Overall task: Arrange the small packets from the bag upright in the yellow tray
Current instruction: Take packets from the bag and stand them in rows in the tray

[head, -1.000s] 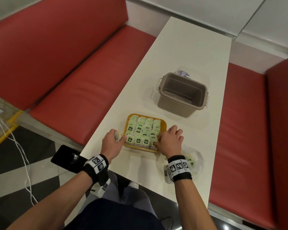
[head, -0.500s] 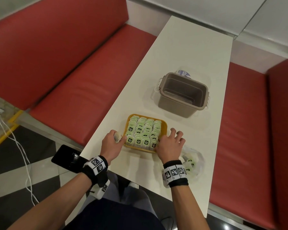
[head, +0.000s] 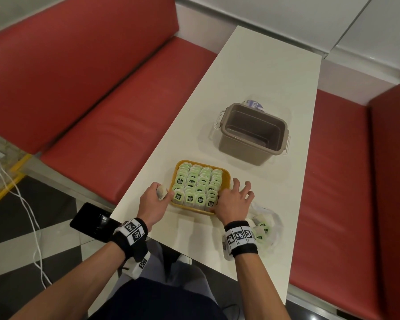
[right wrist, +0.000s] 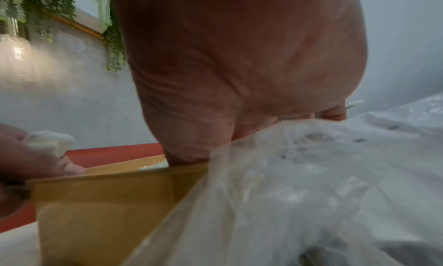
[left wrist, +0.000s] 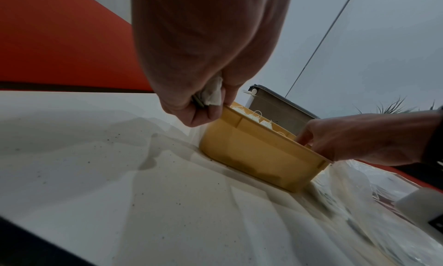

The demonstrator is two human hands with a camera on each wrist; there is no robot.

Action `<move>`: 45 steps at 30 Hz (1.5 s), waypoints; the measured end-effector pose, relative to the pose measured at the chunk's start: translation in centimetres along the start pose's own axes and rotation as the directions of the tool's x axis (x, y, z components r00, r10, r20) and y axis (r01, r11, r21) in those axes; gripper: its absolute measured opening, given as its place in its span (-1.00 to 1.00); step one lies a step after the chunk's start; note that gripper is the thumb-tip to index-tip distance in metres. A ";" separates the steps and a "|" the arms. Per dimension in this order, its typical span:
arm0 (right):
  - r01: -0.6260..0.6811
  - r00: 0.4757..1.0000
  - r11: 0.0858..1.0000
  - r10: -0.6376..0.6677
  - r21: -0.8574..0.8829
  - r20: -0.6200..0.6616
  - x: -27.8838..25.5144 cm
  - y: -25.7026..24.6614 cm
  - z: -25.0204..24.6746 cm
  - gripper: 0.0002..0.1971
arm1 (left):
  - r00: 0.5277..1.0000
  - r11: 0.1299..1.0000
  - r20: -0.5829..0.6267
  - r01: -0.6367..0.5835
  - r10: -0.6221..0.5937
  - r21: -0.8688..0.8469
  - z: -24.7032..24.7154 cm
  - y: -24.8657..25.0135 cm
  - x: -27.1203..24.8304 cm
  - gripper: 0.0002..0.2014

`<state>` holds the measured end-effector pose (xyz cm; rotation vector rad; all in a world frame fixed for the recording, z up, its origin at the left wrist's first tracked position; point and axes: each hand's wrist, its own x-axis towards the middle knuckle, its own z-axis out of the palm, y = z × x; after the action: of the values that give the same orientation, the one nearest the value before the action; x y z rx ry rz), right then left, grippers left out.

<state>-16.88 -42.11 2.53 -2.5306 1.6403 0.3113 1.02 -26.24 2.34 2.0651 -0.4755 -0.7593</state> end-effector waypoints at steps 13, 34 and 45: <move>0.023 0.998 0.996 -0.019 0.084 -0.054 0.1 -1.0 -1.8 -0.56 | 1.000 1.000 -0.001 -0.014 0.014 0.013 -0.3 0.4 -0.2 -0.72; 0.357 0.908 0.358 -0.350 0.862 -0.231 -8.7 -1.6 -13.2 -0.71 | 0.688 0.547 0.686 0.489 0.236 -0.679 -2.6 8.0 -5.9 -0.50; 0.312 0.927 0.551 -0.354 0.774 -0.122 -9.0 -1.0 -13.6 -0.75 | 0.605 0.675 0.726 0.389 0.327 -0.627 -2.3 9.4 -7.0 -0.31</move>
<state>-18.05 -36.45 17.79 -2.0086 0.8958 -0.3344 -3.12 -26.03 13.49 0.8331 -0.4778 -1.6224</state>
